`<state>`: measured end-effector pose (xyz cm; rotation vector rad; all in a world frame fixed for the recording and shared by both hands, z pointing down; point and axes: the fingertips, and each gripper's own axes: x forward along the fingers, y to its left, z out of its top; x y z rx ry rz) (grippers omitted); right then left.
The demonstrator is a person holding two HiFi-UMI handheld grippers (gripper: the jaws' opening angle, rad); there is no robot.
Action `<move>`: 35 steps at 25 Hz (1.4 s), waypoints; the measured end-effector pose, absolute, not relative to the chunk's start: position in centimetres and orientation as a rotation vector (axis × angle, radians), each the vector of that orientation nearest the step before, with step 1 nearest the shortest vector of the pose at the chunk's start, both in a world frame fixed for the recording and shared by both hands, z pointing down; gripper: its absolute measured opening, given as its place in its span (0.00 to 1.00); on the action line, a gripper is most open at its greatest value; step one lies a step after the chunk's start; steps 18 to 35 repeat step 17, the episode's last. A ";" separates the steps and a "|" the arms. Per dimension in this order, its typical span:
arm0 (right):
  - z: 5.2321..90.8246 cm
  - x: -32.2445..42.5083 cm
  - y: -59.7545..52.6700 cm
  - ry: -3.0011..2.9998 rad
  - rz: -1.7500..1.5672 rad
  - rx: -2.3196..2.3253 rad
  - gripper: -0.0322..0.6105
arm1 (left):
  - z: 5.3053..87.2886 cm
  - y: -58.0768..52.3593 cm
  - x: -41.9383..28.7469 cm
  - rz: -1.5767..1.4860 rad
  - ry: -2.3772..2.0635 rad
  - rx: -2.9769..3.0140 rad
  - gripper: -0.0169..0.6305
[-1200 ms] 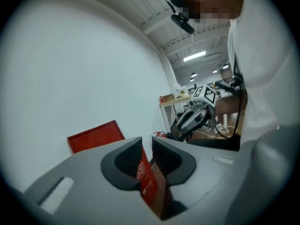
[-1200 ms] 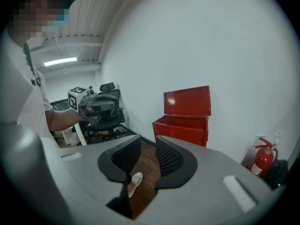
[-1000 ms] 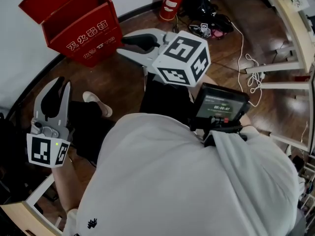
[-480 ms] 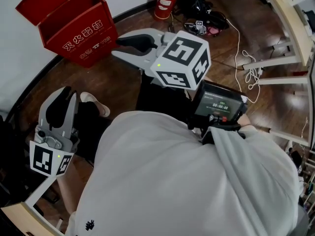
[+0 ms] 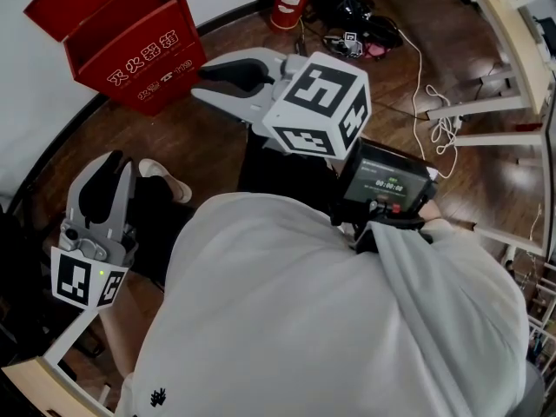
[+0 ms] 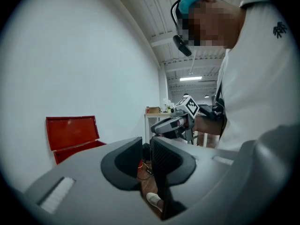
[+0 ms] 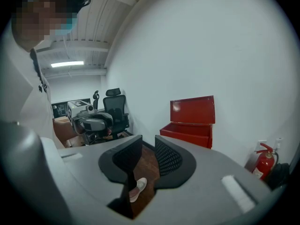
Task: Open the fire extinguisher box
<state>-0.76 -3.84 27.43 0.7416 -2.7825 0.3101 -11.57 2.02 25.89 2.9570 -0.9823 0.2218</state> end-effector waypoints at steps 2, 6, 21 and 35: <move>27.5 -0.7 -3.9 -2.780 0.313 0.746 0.18 | 26.0 2.0 -11.5 0.216 -0.980 2.951 0.13; 27.6 -0.5 -4.0 -2.777 0.318 0.758 0.18 | 26.3 1.9 -11.4 0.222 -0.972 2.946 0.13; 27.9 -0.2 -4.3 -2.771 0.321 0.772 0.18 | 26.7 1.5 -11.5 0.240 -0.973 2.943 0.13; 27.9 -0.2 -4.3 -2.771 0.321 0.772 0.18 | 26.7 1.5 -11.5 0.240 -0.973 2.943 0.13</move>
